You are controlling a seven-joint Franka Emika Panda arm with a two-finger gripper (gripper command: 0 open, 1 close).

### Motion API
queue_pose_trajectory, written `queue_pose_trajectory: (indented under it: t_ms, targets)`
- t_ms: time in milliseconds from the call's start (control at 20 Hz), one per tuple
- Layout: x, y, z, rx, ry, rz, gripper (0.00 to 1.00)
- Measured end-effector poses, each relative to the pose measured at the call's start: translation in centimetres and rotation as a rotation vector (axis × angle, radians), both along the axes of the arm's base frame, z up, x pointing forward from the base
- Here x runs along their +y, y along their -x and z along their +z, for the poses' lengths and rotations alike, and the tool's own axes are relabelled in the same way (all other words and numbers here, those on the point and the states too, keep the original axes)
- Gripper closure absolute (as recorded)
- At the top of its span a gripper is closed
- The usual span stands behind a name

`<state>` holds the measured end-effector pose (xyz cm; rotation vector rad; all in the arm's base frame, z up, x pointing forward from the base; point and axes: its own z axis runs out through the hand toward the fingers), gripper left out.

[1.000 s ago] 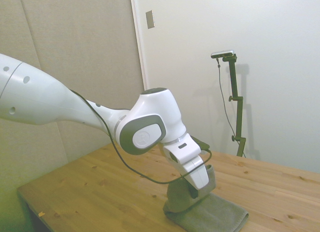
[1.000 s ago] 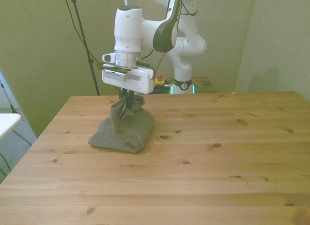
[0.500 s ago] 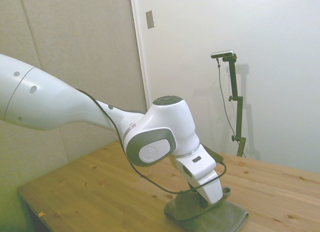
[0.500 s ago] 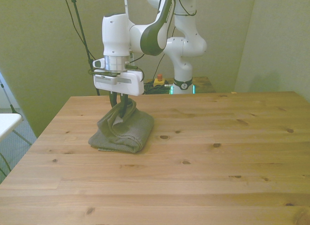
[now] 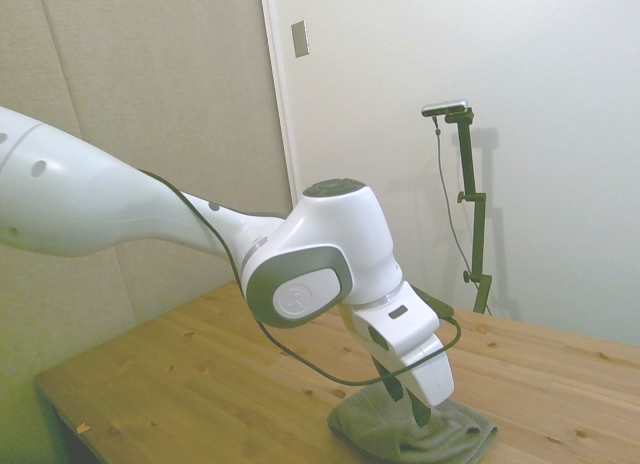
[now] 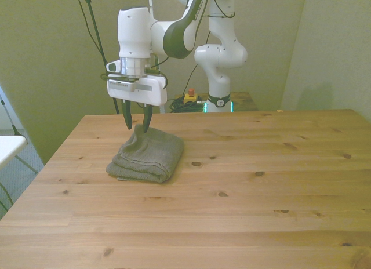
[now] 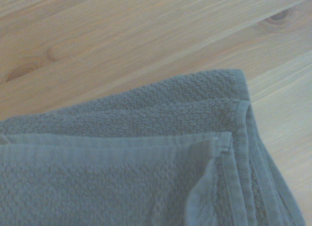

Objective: Fold the towel

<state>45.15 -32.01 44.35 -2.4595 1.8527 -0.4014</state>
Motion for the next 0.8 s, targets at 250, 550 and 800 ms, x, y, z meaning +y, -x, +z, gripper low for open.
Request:
queue_pose_trajectory:
  t_ms: [250, 550, 800]
  targets:
    - [2.1, 3.6, 3.4, 0.041, 0.009, 0.005, 0.00]
    - [10.4, 7.2, 3.5, 0.115, -0.078, 0.182, 0.00]
    - [17.0, 11.0, 3.5, 0.141, -0.122, 0.379, 0.00]
